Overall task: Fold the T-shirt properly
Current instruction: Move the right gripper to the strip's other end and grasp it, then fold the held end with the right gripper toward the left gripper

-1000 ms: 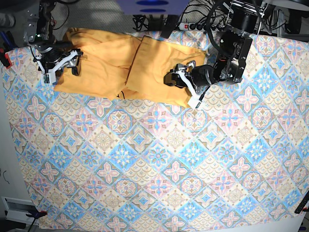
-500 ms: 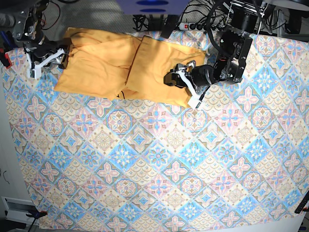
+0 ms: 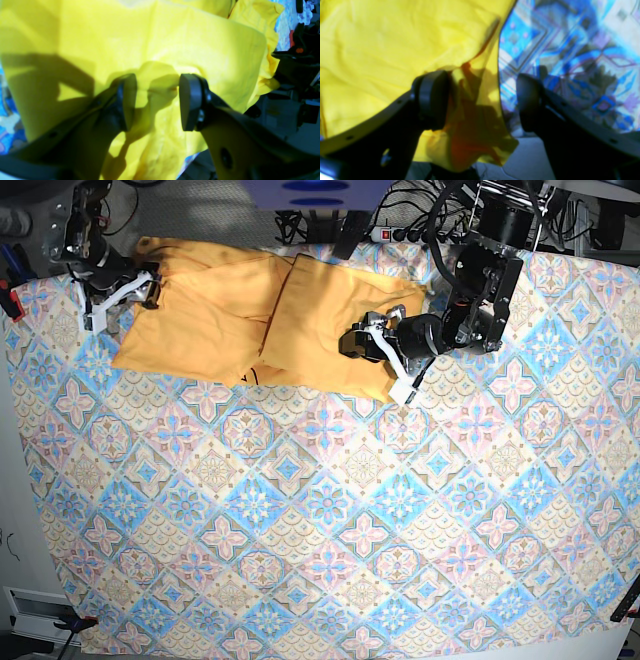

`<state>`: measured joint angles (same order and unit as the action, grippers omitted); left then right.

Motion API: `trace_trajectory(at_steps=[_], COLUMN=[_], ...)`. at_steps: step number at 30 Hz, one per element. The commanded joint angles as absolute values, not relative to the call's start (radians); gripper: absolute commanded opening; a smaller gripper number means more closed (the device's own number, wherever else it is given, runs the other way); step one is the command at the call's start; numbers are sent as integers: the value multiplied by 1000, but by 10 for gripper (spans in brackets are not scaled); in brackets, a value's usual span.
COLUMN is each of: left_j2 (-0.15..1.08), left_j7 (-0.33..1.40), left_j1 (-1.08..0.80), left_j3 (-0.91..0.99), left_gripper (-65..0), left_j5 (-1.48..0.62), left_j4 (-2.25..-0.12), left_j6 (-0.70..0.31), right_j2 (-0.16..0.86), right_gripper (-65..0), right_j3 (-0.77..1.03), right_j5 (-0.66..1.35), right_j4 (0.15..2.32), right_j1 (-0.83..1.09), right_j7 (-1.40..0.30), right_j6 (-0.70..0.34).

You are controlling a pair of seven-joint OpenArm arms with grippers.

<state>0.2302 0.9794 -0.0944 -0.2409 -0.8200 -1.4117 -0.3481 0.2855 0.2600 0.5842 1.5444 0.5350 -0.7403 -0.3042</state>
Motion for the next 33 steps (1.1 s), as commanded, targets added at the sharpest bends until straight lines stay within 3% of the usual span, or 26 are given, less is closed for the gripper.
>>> trace_trajectory(at_steps=[1, 12, 15, 21, 24, 33], left_j2=[236, 236, 237, 237, 237, 236], left_j7=[978, 978, 978, 978, 978, 977], left_j1=[-87, -87, -87, -87, -87, -82], left_j3=[-242, -242, -240, -240, -242, -237], left_gripper=[-369, -369, -369, -369, -369, -369], left_j5=[-823, -823, -823, -823, -823, -823], left_j4=[-1420, -1420, -1420, -1420, -1420, -1420], left_j6=[-349, -349, -349, -349, -349, -349], right_j2=[297, 297, 297, 297, 297, 302], right_gripper=[-246, -253, -311, -550, -636, -650], right_j3=[265, 173, 165, 166, 171, 171], right_j5=[588, 668, 684, 694, 694, 694], right_j4=[1543, 1495, 1484, 1483, 1480, 1538], right_j1=[536, 479, 479, 458, 455, 440], right_j7=[-739, -739, -739, -739, -739, -736], right_j6=[-309, -371, -371, -371, -371, -371])
